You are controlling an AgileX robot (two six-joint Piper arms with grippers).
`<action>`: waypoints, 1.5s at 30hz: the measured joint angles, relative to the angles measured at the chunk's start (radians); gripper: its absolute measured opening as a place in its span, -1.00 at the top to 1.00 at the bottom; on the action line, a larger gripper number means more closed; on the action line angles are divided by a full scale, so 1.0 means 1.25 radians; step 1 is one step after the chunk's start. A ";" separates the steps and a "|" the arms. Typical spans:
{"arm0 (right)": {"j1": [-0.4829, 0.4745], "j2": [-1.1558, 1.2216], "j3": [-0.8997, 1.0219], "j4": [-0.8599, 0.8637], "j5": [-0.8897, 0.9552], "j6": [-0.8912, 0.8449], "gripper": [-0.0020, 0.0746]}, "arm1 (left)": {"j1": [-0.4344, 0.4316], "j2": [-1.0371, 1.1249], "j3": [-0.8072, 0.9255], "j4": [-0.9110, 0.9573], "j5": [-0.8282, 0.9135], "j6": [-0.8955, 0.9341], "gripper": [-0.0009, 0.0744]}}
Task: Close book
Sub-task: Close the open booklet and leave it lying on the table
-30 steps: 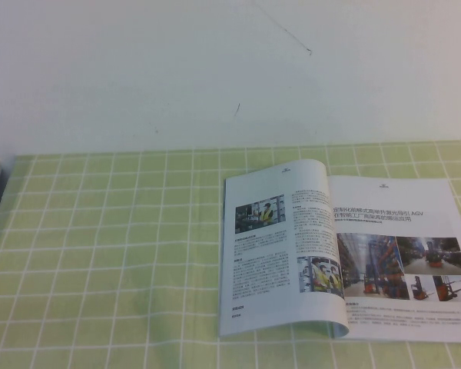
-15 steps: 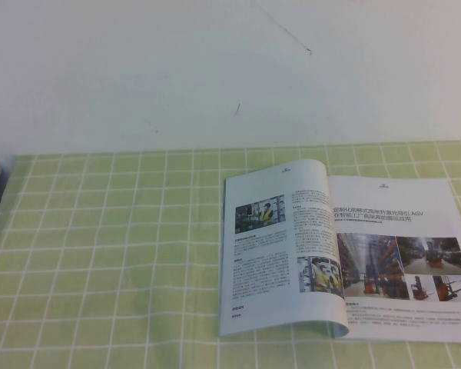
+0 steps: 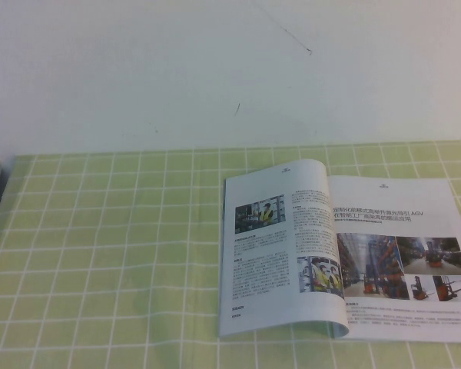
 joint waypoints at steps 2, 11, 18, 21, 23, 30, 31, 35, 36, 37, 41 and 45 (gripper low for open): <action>0.000 0.082 -0.065 0.000 0.095 0.000 0.96 | 0.000 0.072 -0.054 -0.015 0.075 0.000 0.99; 0.000 0.415 -0.190 0.062 0.376 -0.116 0.96 | 0.000 0.372 -0.092 -0.197 0.208 0.060 0.99; 0.000 0.645 -0.194 0.252 0.391 -0.276 0.96 | 0.000 0.590 -0.114 -0.639 0.330 0.511 0.99; 0.001 0.750 -0.194 0.304 0.383 -0.337 0.96 | -0.007 0.671 -0.125 -0.744 0.371 0.640 0.99; 0.001 0.826 -0.194 0.319 0.366 -0.360 0.96 | -0.033 0.724 -0.131 -0.762 0.363 0.671 0.99; 0.001 1.068 -0.194 0.329 0.300 -0.381 0.96 | -0.195 0.845 -0.131 -0.770 0.210 0.690 0.99; 0.001 1.093 -0.194 0.330 0.292 -0.385 0.96 | -0.218 0.863 -0.135 -0.771 0.179 0.690 0.99; 0.001 1.182 -0.194 0.332 0.267 -0.397 0.96 | -0.274 0.947 -0.164 -0.785 0.099 0.691 0.99; 0.001 1.197 -0.195 0.332 0.262 -0.401 0.96 | -0.279 0.966 -0.178 -0.787 0.089 0.691 0.99; 0.001 1.207 -0.195 0.332 0.258 -0.404 0.96 | -0.281 0.990 -0.194 -0.789 0.086 0.687 0.99; 0.001 1.246 -0.201 0.333 0.253 -0.414 0.96 | -0.285 1.088 -0.269 -0.789 0.087 0.657 0.99; 0.001 1.277 -0.202 0.334 0.255 -0.415 0.96 | -0.285 1.167 -0.345 -0.745 0.086 0.598 0.99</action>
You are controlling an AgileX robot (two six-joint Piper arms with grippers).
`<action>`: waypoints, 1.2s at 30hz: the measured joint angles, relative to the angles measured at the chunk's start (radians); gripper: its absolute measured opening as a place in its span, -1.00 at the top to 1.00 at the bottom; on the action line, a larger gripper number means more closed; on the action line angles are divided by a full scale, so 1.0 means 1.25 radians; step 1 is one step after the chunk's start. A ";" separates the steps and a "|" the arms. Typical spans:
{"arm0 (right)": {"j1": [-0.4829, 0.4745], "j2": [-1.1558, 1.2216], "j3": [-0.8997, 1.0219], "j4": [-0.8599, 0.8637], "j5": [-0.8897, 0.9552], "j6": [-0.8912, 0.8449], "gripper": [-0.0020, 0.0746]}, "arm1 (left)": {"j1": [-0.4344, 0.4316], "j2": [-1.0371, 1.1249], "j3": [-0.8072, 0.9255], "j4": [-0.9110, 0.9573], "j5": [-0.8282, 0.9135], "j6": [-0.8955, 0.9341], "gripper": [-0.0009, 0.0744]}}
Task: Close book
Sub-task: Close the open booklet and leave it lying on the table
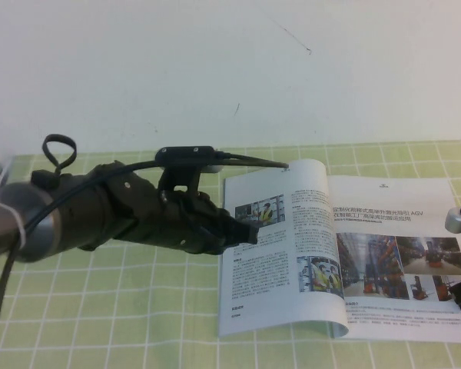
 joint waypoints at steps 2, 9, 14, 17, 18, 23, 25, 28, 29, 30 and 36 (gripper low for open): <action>0.000 0.000 -0.001 0.000 0.000 -0.001 0.96 | 0.000 0.037 -0.039 0.044 0.000 -0.030 0.99; 0.000 0.000 -0.001 -0.013 0.005 -0.001 0.96 | 0.000 0.137 -0.152 0.364 0.033 -0.271 0.99; 0.000 0.000 -0.001 -0.014 0.008 0.000 0.96 | 0.000 0.199 -0.231 0.560 0.110 -0.453 0.99; 0.000 0.000 -0.001 -0.014 0.008 0.000 0.96 | 0.000 0.229 -0.262 0.598 0.136 -0.493 0.99; 0.000 0.000 -0.001 -0.014 0.008 0.000 0.96 | 0.000 0.239 -0.270 0.601 0.143 -0.498 0.99; 0.000 0.000 -0.001 -0.014 0.010 0.000 0.96 | -0.001 0.274 -0.290 0.603 0.161 -0.526 0.99; 0.000 0.000 -0.001 -0.016 0.011 0.001 0.96 | -0.001 0.277 -0.295 0.592 0.162 -0.533 0.99; 0.000 0.000 -0.001 -0.016 0.011 0.001 0.96 | -0.012 0.279 -0.300 0.573 0.163 -0.533 0.99; 0.000 0.000 -0.001 -0.017 0.011 0.001 0.96 | -0.017 0.281 -0.302 0.567 0.163 -0.533 0.99; 0.000 0.000 -0.001 -0.017 0.011 0.001 0.96 | -0.029 0.281 -0.304 0.558 0.163 -0.533 0.99; 0.000 0.000 -0.001 -0.017 0.011 0.001 0.96 | -0.110 0.285 -0.305 0.493 0.123 -0.518 0.99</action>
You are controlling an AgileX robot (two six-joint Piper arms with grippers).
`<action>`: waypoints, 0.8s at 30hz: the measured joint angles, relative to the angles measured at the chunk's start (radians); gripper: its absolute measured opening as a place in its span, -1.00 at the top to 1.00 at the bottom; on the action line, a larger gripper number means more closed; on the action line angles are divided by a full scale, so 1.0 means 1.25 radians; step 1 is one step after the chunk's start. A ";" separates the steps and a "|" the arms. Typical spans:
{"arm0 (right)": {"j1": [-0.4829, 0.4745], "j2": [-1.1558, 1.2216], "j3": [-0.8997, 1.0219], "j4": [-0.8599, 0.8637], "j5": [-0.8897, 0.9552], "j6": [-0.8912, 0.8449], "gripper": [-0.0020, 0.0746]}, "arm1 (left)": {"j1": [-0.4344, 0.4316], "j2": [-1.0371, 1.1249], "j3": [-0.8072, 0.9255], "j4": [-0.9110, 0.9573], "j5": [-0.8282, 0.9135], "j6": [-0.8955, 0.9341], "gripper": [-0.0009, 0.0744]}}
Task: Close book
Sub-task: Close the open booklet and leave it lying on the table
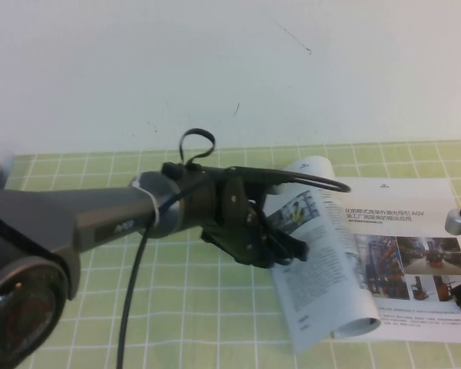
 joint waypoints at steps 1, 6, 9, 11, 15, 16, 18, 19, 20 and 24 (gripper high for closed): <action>0.000 0.000 0.000 0.002 0.002 0.000 0.96 | -0.011 0.002 0.000 -0.012 -0.012 0.007 0.99; 0.000 0.000 0.000 0.004 0.000 0.000 0.96 | -0.058 0.005 -0.013 -0.078 -0.085 0.031 0.99; 0.000 -0.002 0.000 0.004 -0.005 0.000 0.96 | -0.065 0.005 -0.041 -0.140 -0.098 0.070 0.99; 0.000 -0.012 -0.004 0.004 -0.005 0.000 0.96 | -0.065 0.005 -0.064 -0.196 -0.101 0.117 0.99; 0.000 -0.064 -0.042 0.004 0.010 0.000 0.96 | -0.065 0.005 -0.109 -0.347 -0.103 0.255 0.99; 0.000 -0.078 -0.054 0.004 0.021 0.000 0.96 | -0.065 0.005 -0.116 -0.380 -0.105 0.292 0.99; 0.000 -0.105 -0.073 0.004 0.048 0.000 0.96 | -0.066 0.005 -0.124 -0.463 -0.108 0.389 0.99; 0.000 -0.120 -0.083 0.004 0.062 0.000 0.96 | -0.066 0.005 -0.126 -0.494 -0.108 0.428 0.99; 0.000 -0.132 -0.091 0.001 0.071 0.005 0.96 | -0.066 0.005 -0.128 -0.531 -0.108 0.473 0.99; 0.000 -0.208 -0.125 -0.034 0.114 0.019 0.96 | -0.064 0.009 -0.168 -0.613 -0.034 0.631 0.99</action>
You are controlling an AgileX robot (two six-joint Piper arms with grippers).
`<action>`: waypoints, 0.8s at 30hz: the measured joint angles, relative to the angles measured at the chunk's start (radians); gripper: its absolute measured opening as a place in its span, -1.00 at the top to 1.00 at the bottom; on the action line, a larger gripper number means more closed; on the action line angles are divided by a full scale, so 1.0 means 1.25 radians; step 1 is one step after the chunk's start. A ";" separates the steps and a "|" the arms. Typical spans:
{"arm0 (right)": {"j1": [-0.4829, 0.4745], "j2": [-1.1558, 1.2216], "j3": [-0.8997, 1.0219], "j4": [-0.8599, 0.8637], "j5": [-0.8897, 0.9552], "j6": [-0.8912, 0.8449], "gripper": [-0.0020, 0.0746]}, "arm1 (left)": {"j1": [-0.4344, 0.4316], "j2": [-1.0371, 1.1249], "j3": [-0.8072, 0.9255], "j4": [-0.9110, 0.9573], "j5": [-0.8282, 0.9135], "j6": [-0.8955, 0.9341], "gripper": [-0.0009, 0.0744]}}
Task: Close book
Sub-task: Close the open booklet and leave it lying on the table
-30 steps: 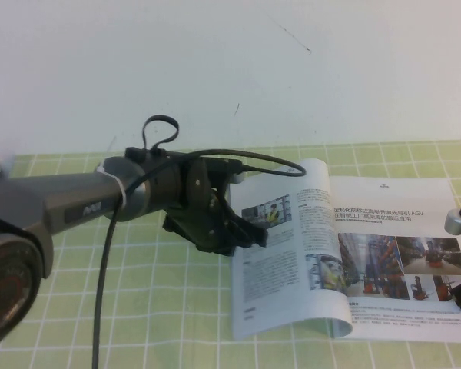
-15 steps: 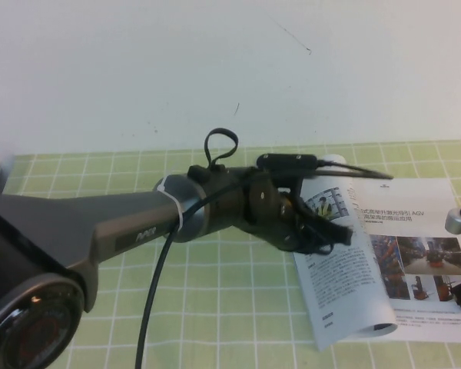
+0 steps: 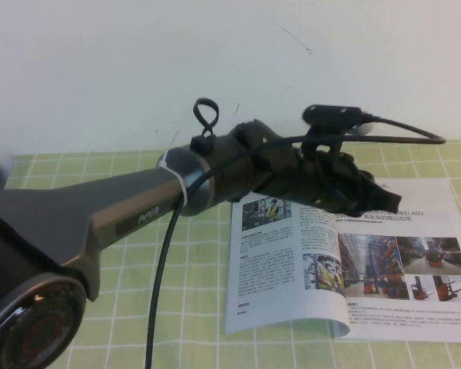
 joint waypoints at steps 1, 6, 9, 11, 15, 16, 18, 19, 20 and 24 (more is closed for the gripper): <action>0.000 -0.022 -0.010 -0.017 0.014 0.002 0.96 | 0.002 0.000 -0.018 0.000 0.038 0.022 0.99; 0.000 -0.132 -0.053 -0.086 0.061 0.006 0.96 | 0.014 -0.022 -0.119 0.126 0.221 -0.011 0.99; 0.000 -0.221 -0.067 -0.100 0.082 0.006 0.96 | 0.015 -0.067 -0.161 0.367 0.289 -0.155 0.99; 0.000 -0.278 -0.067 -0.102 0.102 0.013 0.96 | 0.015 -0.111 -0.172 0.537 0.329 -0.268 0.99; 0.000 -0.372 -0.067 -0.104 0.149 0.025 0.96 | 0.018 -0.188 -0.174 0.868 0.411 -0.497 0.99; 0.000 -0.394 -0.067 -0.106 0.159 0.027 0.96 | 0.020 -0.207 -0.174 0.934 0.436 -0.539 0.99; 0.000 -0.431 -0.067 -0.109 0.168 0.031 0.96 | 0.021 -0.240 -0.174 1.020 0.477 -0.600 0.99; 0.000 -0.449 -0.067 -0.109 0.170 0.032 0.96 | 0.021 -0.260 -0.171 1.050 0.491 -0.618 0.99; 0.000 -0.464 -0.067 -0.108 0.170 0.037 0.96 | 0.021 -0.280 -0.163 1.067 0.499 -0.629 0.99; 0.000 -0.487 -0.037 -0.049 0.149 0.041 0.96 | 0.021 -0.346 -0.112 1.076 0.506 -0.646 0.99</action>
